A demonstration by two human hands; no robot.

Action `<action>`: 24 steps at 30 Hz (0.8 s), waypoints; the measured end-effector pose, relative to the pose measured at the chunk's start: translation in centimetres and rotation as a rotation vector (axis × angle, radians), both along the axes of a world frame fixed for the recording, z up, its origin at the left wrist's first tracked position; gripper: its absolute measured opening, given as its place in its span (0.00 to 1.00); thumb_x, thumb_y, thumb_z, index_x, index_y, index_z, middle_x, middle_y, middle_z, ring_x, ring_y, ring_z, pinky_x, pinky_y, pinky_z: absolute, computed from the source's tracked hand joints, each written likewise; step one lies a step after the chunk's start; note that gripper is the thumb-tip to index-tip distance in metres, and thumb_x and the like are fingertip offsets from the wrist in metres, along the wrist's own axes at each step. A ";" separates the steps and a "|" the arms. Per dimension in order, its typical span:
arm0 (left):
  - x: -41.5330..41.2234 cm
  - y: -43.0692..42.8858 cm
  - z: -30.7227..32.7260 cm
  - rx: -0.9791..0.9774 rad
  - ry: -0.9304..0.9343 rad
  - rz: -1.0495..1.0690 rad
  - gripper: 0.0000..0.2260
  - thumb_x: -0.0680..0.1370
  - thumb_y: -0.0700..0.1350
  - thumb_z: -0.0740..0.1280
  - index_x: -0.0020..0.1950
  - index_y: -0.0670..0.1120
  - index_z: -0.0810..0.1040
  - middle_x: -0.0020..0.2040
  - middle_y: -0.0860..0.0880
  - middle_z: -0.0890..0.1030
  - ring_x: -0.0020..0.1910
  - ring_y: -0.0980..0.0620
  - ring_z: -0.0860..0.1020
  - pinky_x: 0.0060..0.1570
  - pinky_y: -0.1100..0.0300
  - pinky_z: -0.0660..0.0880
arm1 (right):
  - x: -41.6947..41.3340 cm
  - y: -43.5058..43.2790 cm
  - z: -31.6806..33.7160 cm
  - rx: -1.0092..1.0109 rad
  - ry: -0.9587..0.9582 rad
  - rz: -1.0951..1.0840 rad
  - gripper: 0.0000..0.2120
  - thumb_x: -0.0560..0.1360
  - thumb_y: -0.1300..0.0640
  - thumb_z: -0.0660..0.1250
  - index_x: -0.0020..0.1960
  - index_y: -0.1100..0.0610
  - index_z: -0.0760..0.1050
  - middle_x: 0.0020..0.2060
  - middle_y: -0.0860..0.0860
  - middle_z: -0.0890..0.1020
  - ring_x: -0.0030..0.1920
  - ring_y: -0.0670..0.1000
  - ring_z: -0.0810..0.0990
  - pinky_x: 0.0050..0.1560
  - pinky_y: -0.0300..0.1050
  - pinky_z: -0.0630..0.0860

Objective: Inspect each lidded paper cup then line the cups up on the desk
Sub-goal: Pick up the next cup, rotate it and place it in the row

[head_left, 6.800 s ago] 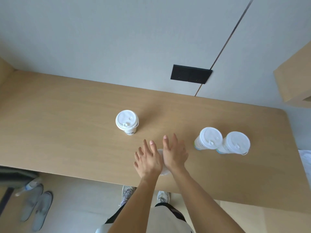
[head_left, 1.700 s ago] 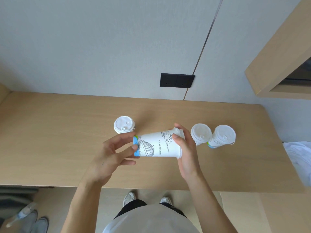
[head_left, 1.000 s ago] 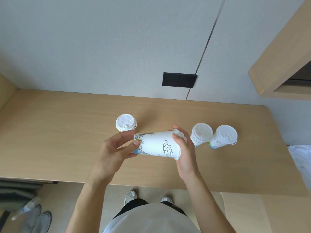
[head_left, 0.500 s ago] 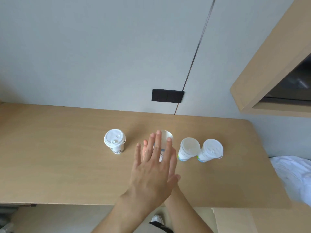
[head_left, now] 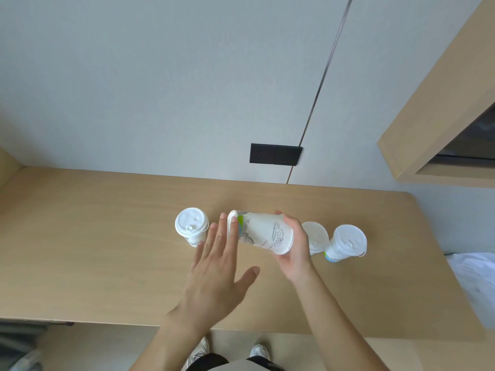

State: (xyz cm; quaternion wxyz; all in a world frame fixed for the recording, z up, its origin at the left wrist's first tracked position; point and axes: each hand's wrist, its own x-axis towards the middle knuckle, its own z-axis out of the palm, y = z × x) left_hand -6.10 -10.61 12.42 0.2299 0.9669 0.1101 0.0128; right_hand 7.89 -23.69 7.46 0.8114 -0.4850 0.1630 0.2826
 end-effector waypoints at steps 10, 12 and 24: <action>2.4 0.4 -10.8 -0.292 0.142 -0.072 0.48 0.74 0.67 0.60 0.79 0.61 0.28 0.83 0.57 0.35 0.83 0.43 0.37 0.81 0.43 0.45 | 1.2 3.3 -0.4 -0.898 -0.835 0.337 0.33 0.71 0.48 0.77 0.73 0.46 0.71 0.64 0.43 0.73 0.67 0.44 0.70 0.66 0.38 0.66; 2.7 0.9 -13.0 -0.315 0.189 -0.059 0.50 0.74 0.67 0.62 0.79 0.59 0.26 0.83 0.57 0.35 0.83 0.44 0.39 0.81 0.42 0.45 | 1.4 4.6 -1.3 -0.973 -0.861 0.424 0.34 0.71 0.48 0.77 0.75 0.46 0.70 0.67 0.46 0.72 0.69 0.49 0.67 0.66 0.39 0.63; 4.4 4.3 -16.4 -0.460 0.296 -0.013 0.51 0.78 0.54 0.70 0.82 0.50 0.31 0.84 0.51 0.39 0.82 0.41 0.35 0.81 0.50 0.41 | 3.1 11.1 -6.3 -1.159 -0.891 0.646 0.33 0.70 0.49 0.75 0.74 0.48 0.71 0.69 0.48 0.71 0.70 0.55 0.68 0.69 0.47 0.68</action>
